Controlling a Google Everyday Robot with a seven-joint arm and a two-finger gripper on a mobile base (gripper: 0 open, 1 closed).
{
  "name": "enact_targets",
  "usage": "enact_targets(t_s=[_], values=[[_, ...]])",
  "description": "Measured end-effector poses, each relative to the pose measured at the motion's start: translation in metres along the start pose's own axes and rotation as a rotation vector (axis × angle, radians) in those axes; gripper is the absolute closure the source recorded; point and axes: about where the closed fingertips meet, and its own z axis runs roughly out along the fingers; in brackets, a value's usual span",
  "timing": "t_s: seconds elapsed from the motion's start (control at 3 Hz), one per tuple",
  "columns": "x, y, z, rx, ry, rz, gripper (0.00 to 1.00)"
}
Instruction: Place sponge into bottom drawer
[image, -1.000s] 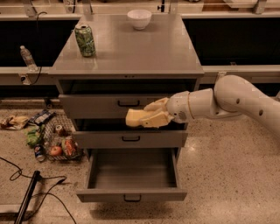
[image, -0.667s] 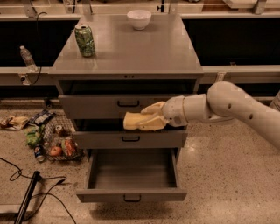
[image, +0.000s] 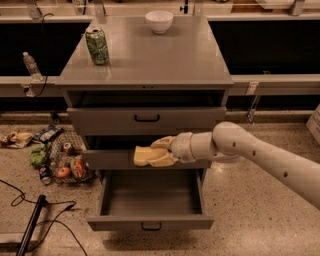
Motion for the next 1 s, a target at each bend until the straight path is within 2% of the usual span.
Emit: enact_targets(t_s=[0.33, 0.67, 1.0], values=[[0.050, 0.012, 0.033, 0.012, 0.068, -0.075, 1.00], [0.104, 0.017, 0.066, 0.049, 0.147, -0.091, 1.00], [0.107, 0.003, 0.068, 0.104, 0.156, -0.097, 1.00]])
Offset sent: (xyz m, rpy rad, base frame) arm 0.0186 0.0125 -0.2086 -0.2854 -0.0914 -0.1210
